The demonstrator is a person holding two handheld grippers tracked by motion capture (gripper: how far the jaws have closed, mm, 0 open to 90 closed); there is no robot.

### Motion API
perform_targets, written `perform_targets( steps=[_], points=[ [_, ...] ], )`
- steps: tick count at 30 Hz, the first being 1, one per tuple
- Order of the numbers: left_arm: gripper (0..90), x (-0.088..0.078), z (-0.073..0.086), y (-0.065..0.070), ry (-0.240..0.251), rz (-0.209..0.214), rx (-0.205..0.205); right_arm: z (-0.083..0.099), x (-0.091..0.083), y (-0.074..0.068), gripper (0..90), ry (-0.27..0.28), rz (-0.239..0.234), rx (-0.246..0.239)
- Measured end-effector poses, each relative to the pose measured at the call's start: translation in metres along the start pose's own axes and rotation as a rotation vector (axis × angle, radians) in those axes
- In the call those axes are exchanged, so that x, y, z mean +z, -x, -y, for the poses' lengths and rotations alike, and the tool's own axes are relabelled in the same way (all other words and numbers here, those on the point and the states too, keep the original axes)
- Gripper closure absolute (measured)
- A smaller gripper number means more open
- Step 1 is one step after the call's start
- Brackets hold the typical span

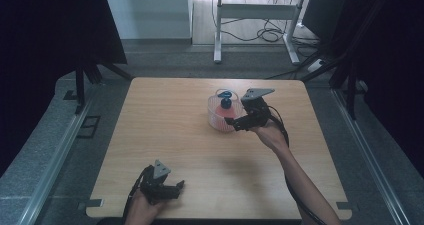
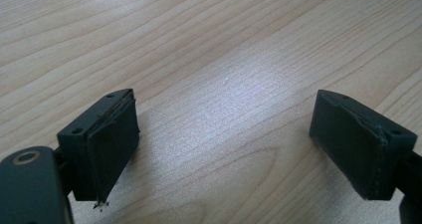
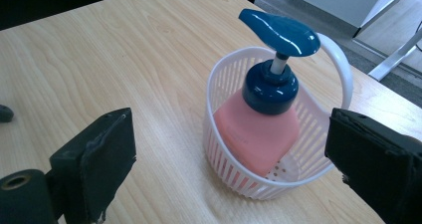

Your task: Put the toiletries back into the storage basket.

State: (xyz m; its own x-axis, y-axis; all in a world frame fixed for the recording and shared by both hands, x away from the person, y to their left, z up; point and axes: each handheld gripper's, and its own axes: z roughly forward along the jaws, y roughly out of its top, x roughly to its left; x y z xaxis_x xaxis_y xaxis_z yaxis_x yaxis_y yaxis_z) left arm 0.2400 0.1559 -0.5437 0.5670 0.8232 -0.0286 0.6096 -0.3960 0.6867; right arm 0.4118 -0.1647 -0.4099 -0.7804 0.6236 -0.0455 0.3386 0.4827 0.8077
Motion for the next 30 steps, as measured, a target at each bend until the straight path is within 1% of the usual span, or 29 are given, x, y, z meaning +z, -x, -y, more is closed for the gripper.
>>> perform_targets(
  steps=[3,14,26,30],
  points=[
    [11.7,0.0,0.0,0.0,0.0,0.0,0.0,0.002,-0.002,-0.002,5.2,0.005,-0.004,0.005],
    [11.7,0.0,0.0,0.0,0.0,0.0,0.001,0.011,-0.013,-0.01,4.6,0.009,-0.013,-0.004],
    [11.7,0.0,0.0,0.0,0.0,0.0,0.001,0.021,-0.025,-0.019,0.0,0.004,-0.026,-0.016],
    [11.7,0.0,0.0,0.0,0.0,0.0,0.001,0.024,-0.028,-0.021,0.0,-0.001,-0.028,-0.021]
  ],
)
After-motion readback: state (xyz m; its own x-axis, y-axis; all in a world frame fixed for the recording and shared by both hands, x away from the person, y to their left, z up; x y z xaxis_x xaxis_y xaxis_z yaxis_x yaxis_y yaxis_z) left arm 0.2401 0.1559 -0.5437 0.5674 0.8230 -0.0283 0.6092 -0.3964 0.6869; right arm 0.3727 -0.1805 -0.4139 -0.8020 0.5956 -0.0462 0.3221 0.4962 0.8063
